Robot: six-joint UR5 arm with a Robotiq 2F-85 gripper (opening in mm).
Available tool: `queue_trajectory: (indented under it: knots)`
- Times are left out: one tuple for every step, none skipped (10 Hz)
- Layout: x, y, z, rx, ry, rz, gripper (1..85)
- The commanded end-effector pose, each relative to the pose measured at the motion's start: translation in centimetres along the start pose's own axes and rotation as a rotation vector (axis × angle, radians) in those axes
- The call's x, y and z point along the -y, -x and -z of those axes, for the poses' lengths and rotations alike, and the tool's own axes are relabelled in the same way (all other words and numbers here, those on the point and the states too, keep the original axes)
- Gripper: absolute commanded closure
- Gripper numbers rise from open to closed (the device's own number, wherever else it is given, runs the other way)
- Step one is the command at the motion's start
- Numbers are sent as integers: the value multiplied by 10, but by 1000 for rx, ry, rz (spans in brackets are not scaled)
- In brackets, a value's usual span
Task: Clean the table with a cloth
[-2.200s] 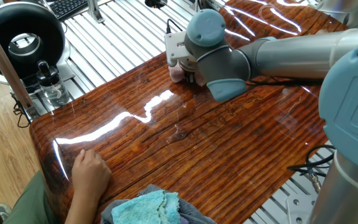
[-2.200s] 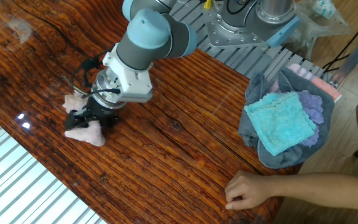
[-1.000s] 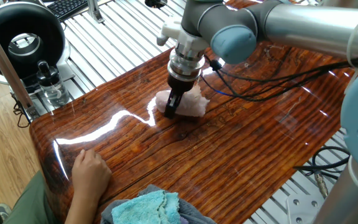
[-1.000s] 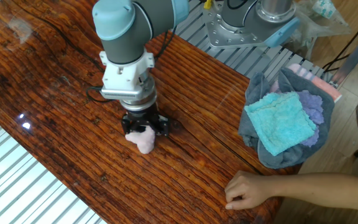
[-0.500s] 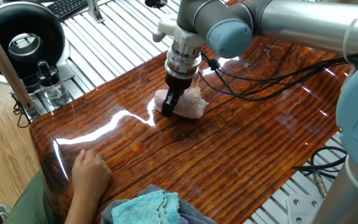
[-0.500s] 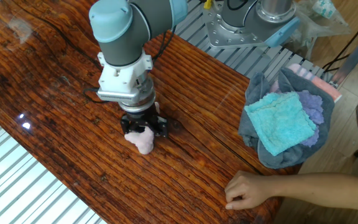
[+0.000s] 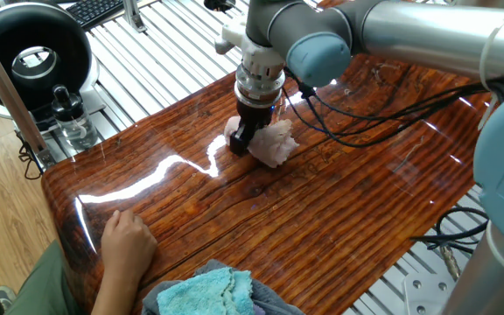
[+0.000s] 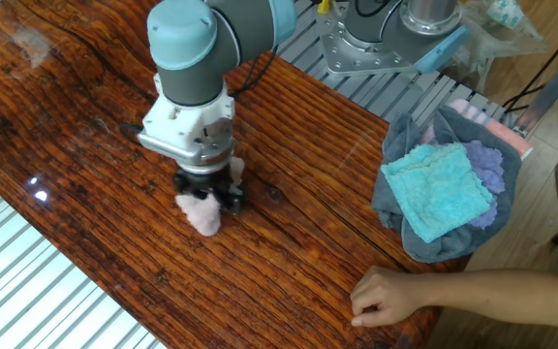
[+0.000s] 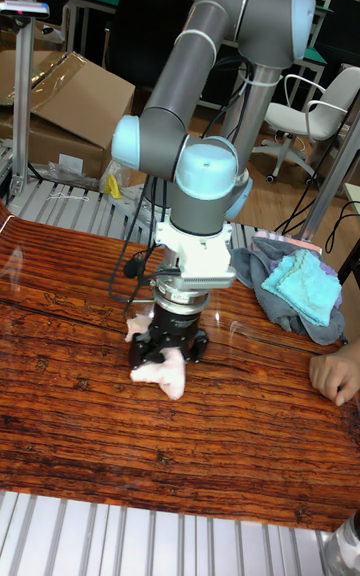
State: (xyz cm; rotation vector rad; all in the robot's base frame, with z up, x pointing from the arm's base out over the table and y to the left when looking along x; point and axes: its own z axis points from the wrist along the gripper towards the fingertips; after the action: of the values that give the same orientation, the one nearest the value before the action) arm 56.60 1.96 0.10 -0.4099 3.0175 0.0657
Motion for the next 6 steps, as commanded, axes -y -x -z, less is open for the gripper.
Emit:
queue_trajectory:
  knots:
    - [57,19,1,4,10,67,847]
    - [73,23,-2,-1,19,92,847]
    - [83,28,-7,6,38,120,847]
    - [97,30,-11,9,40,155,847]
    - [116,32,-12,7,34,191,847]
    - [134,31,-11,2,20,221,847]
